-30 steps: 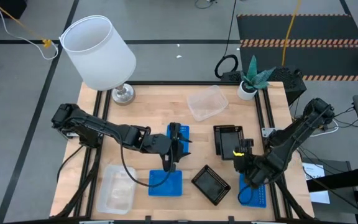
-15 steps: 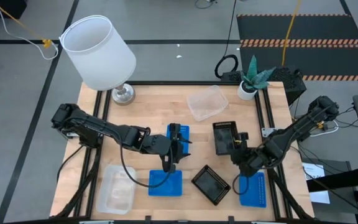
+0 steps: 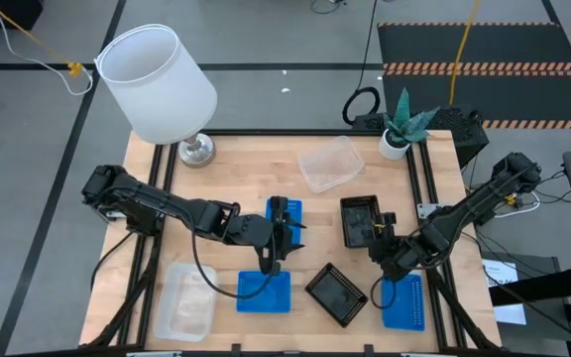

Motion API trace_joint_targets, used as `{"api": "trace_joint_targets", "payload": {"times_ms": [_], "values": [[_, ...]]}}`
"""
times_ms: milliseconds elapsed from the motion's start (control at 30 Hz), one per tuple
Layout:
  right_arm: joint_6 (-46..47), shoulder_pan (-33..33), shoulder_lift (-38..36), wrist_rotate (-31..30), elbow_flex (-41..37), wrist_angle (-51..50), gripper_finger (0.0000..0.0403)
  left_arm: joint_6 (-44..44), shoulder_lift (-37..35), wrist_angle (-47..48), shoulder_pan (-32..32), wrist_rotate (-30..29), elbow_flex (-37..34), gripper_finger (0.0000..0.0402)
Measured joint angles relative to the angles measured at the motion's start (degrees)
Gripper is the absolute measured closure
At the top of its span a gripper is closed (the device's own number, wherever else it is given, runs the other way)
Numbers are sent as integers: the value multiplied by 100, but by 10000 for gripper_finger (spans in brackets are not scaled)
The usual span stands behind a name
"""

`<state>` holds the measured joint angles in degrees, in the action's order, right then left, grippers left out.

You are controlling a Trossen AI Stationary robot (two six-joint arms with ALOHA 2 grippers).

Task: Stack baskets by color
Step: Stack the top left black bin on the top right black bin

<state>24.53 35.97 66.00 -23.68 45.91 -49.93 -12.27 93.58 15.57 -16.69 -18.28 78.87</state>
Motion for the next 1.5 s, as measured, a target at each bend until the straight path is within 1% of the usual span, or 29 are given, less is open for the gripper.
{"api": "trace_joint_targets", "payload": {"times_ms": [800, 1000, 1333, 1500], "values": [[-15, 0, 0, -200, -4, 2, 400, -96, 0, -79, 0, -2, -2, 188], [21, 0, 2, -347, -207, 69, 378, -99, 0, -81, 0, -2, -2, 188], [11, 0, 2, -354, -323, 258, 353, -107, 0, -83, 0, -4, -2, 188], [-35, 0, 2, -475, -323, 256, 323, -107, 0, -83, 0, -4, -2, 188]]}}
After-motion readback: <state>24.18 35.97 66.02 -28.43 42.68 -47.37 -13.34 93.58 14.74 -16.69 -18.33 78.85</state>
